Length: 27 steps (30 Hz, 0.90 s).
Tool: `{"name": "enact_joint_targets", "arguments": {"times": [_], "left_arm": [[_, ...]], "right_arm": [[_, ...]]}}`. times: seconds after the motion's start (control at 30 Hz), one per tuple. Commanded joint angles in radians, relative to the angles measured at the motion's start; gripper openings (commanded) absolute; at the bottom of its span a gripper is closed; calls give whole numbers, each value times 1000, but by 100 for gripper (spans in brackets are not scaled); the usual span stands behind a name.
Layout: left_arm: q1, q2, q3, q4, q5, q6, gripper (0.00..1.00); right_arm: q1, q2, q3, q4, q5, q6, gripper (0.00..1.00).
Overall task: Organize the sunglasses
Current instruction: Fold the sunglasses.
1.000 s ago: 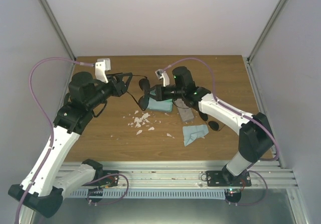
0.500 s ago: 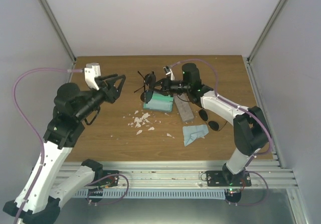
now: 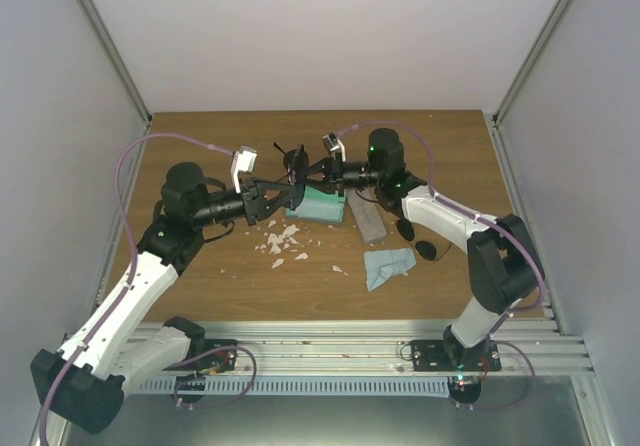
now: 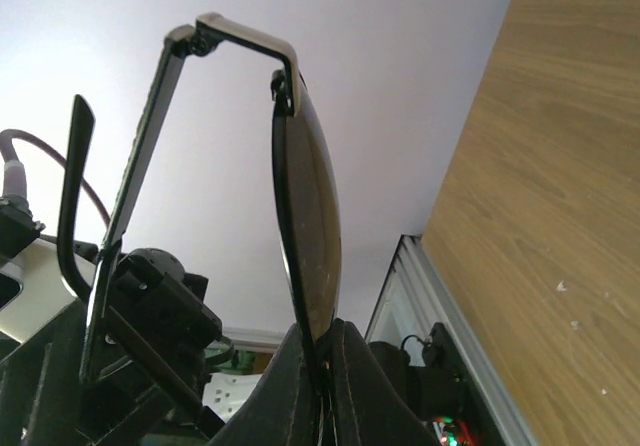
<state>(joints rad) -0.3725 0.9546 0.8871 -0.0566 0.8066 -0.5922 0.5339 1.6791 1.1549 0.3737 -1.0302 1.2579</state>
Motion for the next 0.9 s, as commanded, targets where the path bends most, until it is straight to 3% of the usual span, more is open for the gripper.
{"name": "enact_joint_targets", "arguments": {"times": [0.0, 0.17, 0.37, 0.53, 0.63, 0.87], "left_arm": [[-15, -10, -14, 145, 106, 17, 20], [-21, -20, -35, 177, 141, 32, 21], [-24, -142, -116, 257, 141, 67, 37], [-24, -155, -144, 257, 101, 29, 37], [-25, -111, -135, 326, 152, -23, 32], [-35, -42, -102, 403, 196, -51, 6]], "right_arm": [[7, -50, -12, 100, -57, 71, 1], [6, -70, -27, 151, -71, 120, 1], [5, -67, -27, 254, -65, 194, 1], [7, -78, -17, 272, -81, 207, 1], [10, -93, -15, 245, -86, 184, 1], [29, -111, -9, 213, -82, 153, 0]]}}
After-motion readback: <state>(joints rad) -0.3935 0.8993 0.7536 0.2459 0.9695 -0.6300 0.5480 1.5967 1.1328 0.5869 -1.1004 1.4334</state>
